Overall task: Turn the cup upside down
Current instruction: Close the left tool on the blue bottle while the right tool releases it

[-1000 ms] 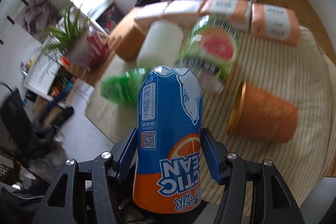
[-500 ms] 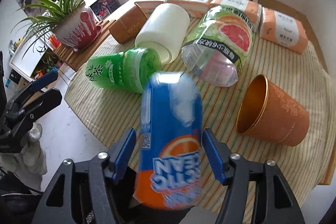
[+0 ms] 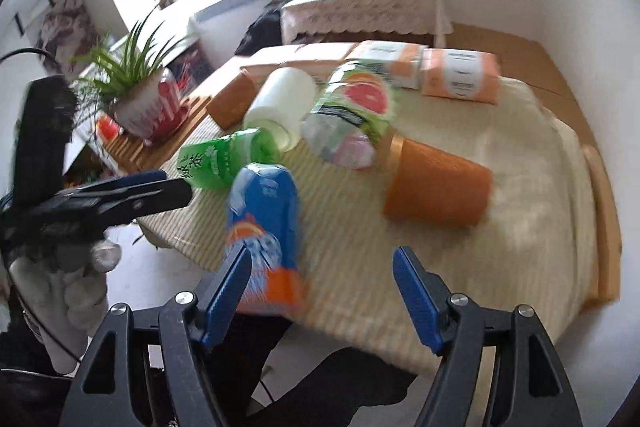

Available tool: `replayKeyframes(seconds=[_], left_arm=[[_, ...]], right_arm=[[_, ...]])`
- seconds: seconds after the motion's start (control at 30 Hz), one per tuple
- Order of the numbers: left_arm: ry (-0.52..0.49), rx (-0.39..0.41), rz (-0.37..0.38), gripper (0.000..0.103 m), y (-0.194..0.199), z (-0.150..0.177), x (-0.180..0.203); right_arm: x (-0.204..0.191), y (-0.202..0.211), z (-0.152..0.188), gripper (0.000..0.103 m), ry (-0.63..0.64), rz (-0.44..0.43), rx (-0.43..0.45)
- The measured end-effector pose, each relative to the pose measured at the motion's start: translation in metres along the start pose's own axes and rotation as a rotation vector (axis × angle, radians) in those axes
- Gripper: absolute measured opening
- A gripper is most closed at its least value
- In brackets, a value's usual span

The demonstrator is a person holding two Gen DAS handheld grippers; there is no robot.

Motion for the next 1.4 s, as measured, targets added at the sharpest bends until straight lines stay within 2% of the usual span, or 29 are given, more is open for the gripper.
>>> replayKeyframes(seconds=[0.1, 0.2, 0.3, 0.47, 0.67, 0.7, 0.73, 0.8, 0.93, 1.1, 1.33, 1.4], left_arm=[[0.064, -0.050, 0.049, 0.099, -0.016, 0.002, 0.008], [0.099, -0.056, 0.028, 0.099, -0.024, 0.001, 0.013], [0.155, -0.067, 0.039, 0.099, -0.032, -0.003, 0.017], [0.225, -0.098, 0.033, 0.087, -0.049, -0.008, 0.010], [0.254, -0.107, 0.026, 0.085, -0.063, -0.008, 0.009], [0.255, -0.116, 0.028, 0.079, -0.069, -0.008, 0.009], [0.253, -0.128, 0.023, 0.075, -0.073, -0.007, 0.010], [0.250, -0.138, 0.031, 0.075, -0.080, -0.005, 0.011], [0.223, -0.115, -0.006, 0.072, -0.081, -0.005, 0.018], [0.177, -0.095, -0.014, 0.071, -0.080, -0.002, 0.025], [0.071, 0.010, -0.048, 0.070, -0.049, 0.000, 0.040], [0.027, 0.066, -0.060, 0.070, -0.038, -0.004, 0.047]], right_arm=[[0.014, 0.013, 0.023, 0.070, -0.036, -0.005, 0.022], [0.023, 0.021, 0.041, 0.070, -0.054, 0.018, 0.032], [0.033, 0.031, 0.058, 0.070, -0.062, 0.030, 0.052], [0.045, 0.039, 0.073, 0.070, -0.081, 0.031, 0.079], [0.058, 0.039, 0.085, 0.070, -0.094, 0.000, 0.097], [0.059, 0.038, 0.087, 0.070, -0.098, -0.002, 0.097], [0.061, 0.037, 0.088, 0.070, -0.099, -0.002, 0.097], [0.064, 0.036, 0.091, 0.070, -0.102, -0.001, 0.100], [0.065, 0.036, 0.093, 0.070, -0.110, -0.021, 0.110], [0.066, 0.034, 0.096, 0.070, -0.122, -0.032, 0.115], [0.061, 0.025, 0.096, 0.070, -0.148, -0.052, 0.121], [0.058, 0.023, 0.095, 0.070, -0.147, -0.049, 0.123]])
Point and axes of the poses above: each gripper's, at about its wrist camera, not at the fingertips, and y roughly against the way its jaws point, x to its right, z to its underside, the point moved 9 cm from there along -y, roughly the way its jaws point, and after that the axes turned 15 degrees about -x, right-handed, at the moved point
